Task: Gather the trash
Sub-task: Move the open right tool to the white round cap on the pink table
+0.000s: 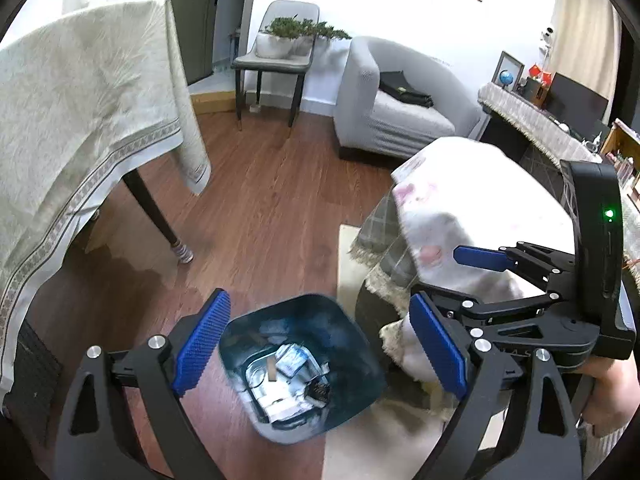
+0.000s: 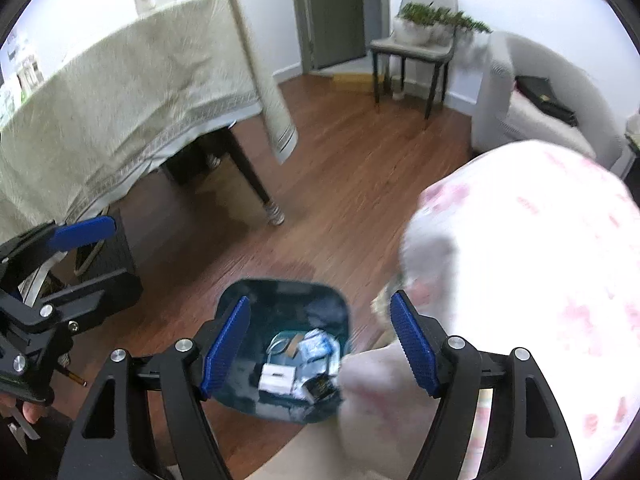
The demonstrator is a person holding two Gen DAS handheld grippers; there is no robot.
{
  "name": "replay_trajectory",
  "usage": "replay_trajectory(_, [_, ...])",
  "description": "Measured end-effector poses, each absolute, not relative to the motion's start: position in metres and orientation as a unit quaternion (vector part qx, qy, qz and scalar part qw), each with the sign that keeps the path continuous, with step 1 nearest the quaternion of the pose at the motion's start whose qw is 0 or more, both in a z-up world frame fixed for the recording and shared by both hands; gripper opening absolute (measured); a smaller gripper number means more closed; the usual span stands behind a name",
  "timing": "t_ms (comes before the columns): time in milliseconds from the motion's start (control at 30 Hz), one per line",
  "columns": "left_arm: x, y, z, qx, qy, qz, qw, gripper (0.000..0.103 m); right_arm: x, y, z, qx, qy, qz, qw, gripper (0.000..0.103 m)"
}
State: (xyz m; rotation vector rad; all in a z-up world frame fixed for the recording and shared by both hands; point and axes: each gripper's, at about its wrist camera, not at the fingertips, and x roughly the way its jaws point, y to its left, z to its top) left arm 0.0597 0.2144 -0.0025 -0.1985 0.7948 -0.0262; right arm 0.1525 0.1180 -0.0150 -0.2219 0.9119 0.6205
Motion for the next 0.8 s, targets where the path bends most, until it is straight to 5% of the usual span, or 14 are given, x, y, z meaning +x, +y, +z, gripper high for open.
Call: replay_trajectory(800, [0.127,0.084,0.011,-0.063,0.366,-0.093,0.924,0.090,0.229,-0.068,0.002,-0.032,0.419,0.160,0.893,0.072])
